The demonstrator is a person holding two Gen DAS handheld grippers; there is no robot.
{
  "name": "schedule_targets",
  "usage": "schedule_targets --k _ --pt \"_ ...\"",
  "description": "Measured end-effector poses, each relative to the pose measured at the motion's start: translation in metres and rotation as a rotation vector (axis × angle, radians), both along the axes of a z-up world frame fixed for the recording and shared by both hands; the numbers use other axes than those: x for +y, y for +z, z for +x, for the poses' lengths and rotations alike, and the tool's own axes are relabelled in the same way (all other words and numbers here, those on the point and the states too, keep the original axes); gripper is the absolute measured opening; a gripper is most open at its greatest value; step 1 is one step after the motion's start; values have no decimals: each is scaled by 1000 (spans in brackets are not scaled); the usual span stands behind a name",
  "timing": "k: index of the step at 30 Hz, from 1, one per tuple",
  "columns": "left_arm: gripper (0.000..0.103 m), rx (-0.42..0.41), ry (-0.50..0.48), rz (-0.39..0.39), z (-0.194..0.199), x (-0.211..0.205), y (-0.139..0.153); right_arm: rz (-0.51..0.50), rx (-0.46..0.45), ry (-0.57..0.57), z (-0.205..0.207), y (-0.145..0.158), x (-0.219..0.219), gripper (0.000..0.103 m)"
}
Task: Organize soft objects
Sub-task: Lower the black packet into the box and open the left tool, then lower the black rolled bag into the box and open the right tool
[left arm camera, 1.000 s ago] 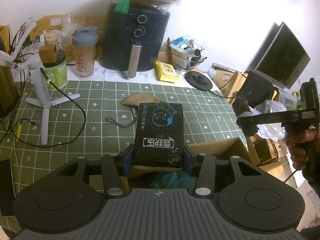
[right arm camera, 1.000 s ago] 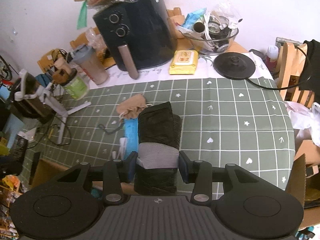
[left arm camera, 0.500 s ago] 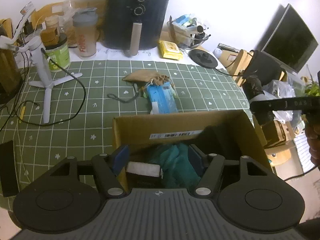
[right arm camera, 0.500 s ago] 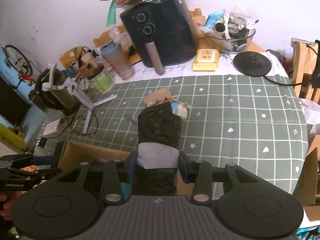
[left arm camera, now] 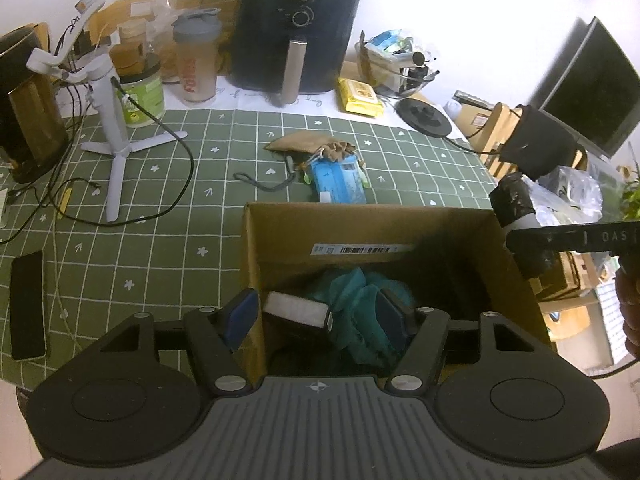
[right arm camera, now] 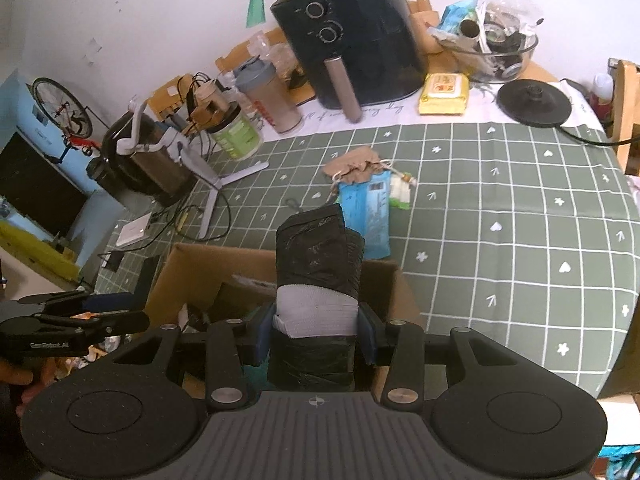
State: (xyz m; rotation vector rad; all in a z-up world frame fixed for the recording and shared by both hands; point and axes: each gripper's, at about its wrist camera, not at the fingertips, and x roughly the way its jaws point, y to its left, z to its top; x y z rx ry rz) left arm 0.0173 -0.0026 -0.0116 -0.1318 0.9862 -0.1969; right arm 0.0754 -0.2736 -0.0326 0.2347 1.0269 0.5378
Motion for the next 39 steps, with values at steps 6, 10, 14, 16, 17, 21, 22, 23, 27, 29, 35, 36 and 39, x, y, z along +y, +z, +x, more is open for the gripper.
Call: schedule_targets --k 6,10,14,16,17,21,22,23,27,29,35,36,39 --pt "64 -15 24 -4 -9 3 3 -4 18 52 1 -2 18 46" --pt "64 -26 56 -2 -18 11 7 9 15 117 6 2 39 46" --pt "64 -32 105 0 -27 20 10 36 -9 210 13 11 71 46" --pt "64 -29 125 0 -30 22 10 58 -21 272 15 17 88 48" --pt "64 -29 132 0 -31 23 10 62 -30 293 14 20 95 49" --pt "64 -36 144 0 -36 22 12 33 -85 355 8 24 108 77" --pt "64 -37 147 0 -37 22 11 23 -86 354 7 22 107 77" --pt "64 -36 150 -1 -37 23 11 18 -79 345 7 20 104 78" --pt "64 -36 149 0 -38 23 10 21 -52 291 5 11 86 82" --pt "64 -37 143 1 -36 21 11 12 -49 269 2 9 77 85" --pt "64 -54 99 15 -26 12 14 10 -64 187 -4 10 49 93" --pt "64 -58 88 18 -24 10 15 11 -68 173 -5 11 45 94" --pt "64 -70 56 24 -18 2 18 15 -78 134 -8 12 33 97"
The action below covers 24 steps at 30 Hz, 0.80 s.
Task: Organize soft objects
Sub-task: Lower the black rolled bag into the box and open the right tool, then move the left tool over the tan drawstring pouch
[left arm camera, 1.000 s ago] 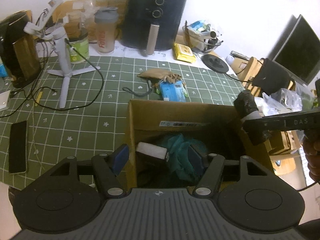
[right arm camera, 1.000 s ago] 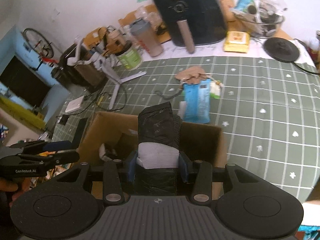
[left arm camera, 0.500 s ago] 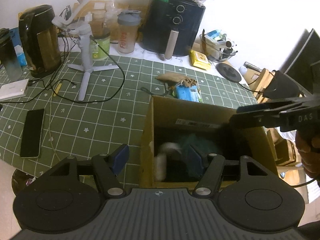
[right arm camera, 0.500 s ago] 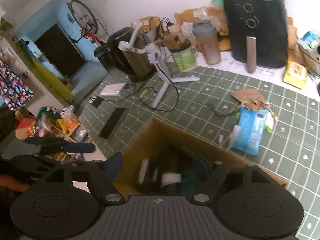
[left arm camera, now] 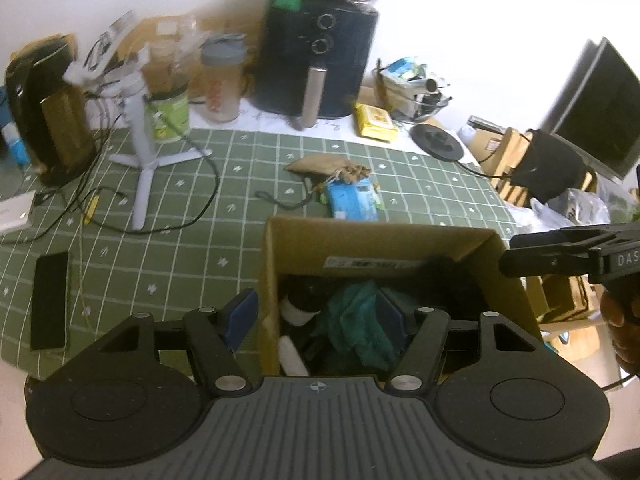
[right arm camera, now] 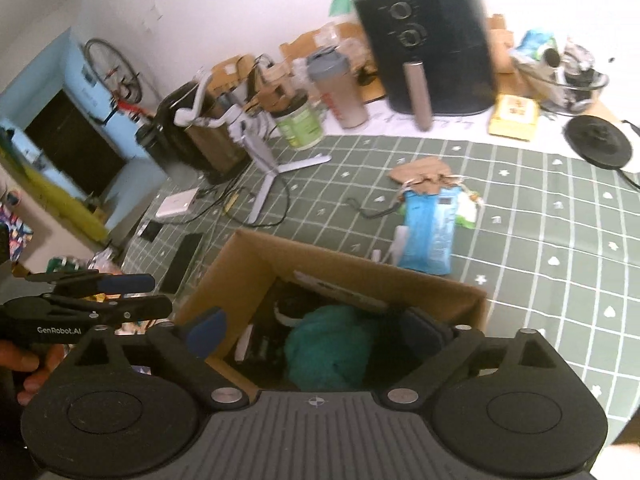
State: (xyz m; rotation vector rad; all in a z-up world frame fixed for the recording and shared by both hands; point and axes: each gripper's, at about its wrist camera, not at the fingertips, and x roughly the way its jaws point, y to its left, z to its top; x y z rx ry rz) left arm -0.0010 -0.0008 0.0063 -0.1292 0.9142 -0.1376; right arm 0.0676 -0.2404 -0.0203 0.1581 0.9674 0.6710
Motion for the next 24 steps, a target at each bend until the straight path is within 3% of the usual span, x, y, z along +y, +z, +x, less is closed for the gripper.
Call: schedule_targets --k 5,13,24 --pt "64 -13 -52 14 9 -13 3 6 -15 -71 -5 1 -18 103" --pt "64 -27 -110 36 20 -26 7 -24 -18 -177 -9 -4 -45 103" --pt "64 -49 -149 54 38 -25 10 -66 -29 -236 -3 -10 -54 103"
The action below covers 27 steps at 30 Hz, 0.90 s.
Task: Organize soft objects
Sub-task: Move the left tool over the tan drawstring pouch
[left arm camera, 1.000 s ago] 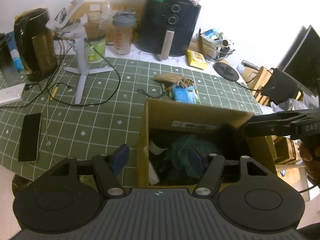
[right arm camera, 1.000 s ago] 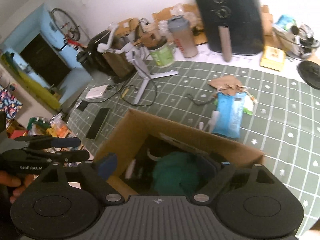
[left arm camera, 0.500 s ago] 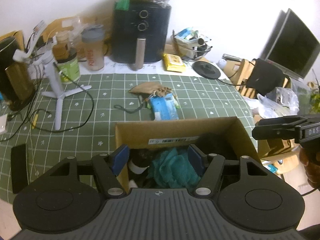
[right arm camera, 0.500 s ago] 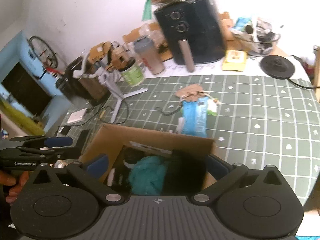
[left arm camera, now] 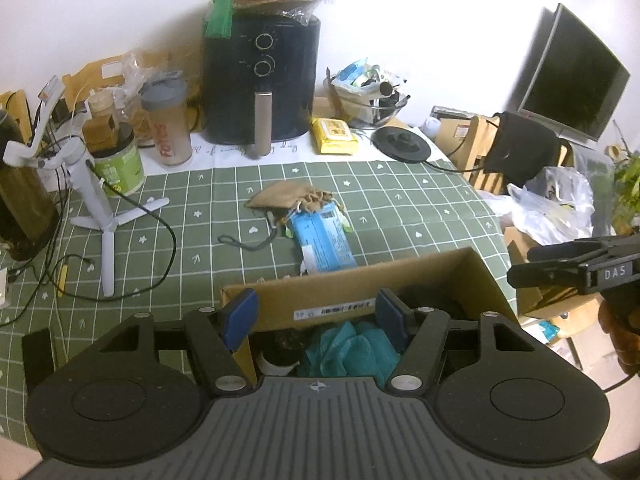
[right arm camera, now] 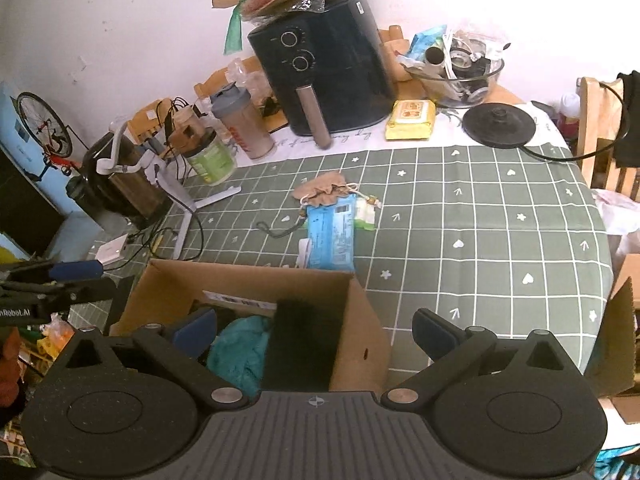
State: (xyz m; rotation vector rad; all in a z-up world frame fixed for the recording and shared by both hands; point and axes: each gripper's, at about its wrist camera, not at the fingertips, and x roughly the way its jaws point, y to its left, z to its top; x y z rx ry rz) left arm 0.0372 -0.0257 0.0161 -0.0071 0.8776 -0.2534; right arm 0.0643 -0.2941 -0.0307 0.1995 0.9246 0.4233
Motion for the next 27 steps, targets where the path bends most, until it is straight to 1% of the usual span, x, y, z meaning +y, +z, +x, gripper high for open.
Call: schedule_targets --k 5,9,14,17,24,27 --pt "64 -11 -24 2 16 7 1 -43 -12 -25 8 0 3 103" --pt "64 -17 -38 5 29 12 -1 -111 -36 -43 15 -2 7 103" --pt "64 -32 -54 16 44 20 -2 -129 -70 -70 24 -2 5 103" --pt "64 -44 -61 28 53 24 -3 -165 -89 -76 29 -3 6 103" --pt "64 -60 -93 50 74 31 -6 -195 -83 -86 43 -6 8 103" --pt "64 -64 -113 63 85 33 -10 -193 -79 -87 47 -6 8 103"
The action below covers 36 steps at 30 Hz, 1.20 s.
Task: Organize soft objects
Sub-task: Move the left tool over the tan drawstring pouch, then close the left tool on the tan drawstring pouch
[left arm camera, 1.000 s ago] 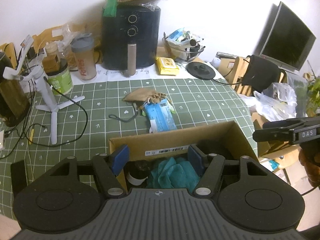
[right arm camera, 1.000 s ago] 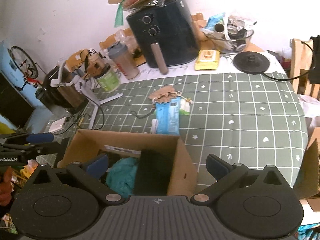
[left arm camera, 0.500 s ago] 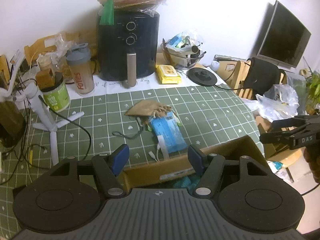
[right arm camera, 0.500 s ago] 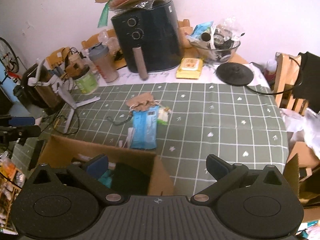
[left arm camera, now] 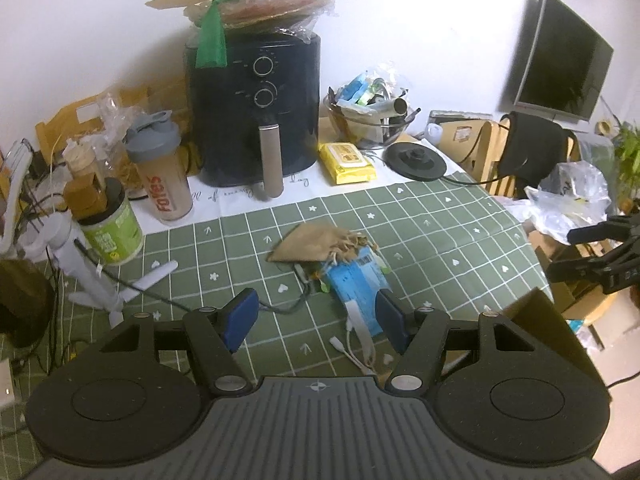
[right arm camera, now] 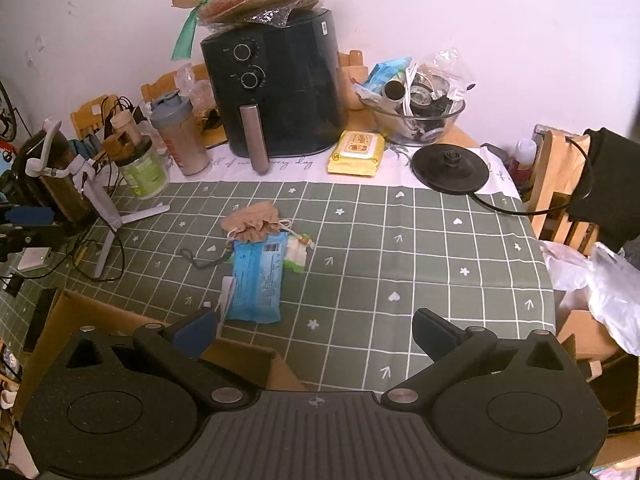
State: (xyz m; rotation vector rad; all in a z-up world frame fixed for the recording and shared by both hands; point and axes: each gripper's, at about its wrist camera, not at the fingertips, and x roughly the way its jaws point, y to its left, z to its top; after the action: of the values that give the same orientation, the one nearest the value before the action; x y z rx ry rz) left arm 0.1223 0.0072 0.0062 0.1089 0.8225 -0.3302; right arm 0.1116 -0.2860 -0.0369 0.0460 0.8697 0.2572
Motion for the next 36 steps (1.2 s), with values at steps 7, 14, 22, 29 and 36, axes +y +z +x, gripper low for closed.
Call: schedule_targets --k 7,14,22,29,36 --pt "64 -4 -58 43 24 0 -13 20 27 -34 10 -2 -5 103" --pt "64 -27 -139 114 48 -7 -29 31 53 -73 15 -8 -8 103" --pt "57 -55 -256 234 72 -22 -58 43 83 -116 16 -12 -10 103" --pt "55 -79 -339 377 93 -39 -90 56 109 -170 14 -16 -16 103" --pt "43 -79 -432 506 114 -57 -127 69 137 -227 9 -21 -21 103"
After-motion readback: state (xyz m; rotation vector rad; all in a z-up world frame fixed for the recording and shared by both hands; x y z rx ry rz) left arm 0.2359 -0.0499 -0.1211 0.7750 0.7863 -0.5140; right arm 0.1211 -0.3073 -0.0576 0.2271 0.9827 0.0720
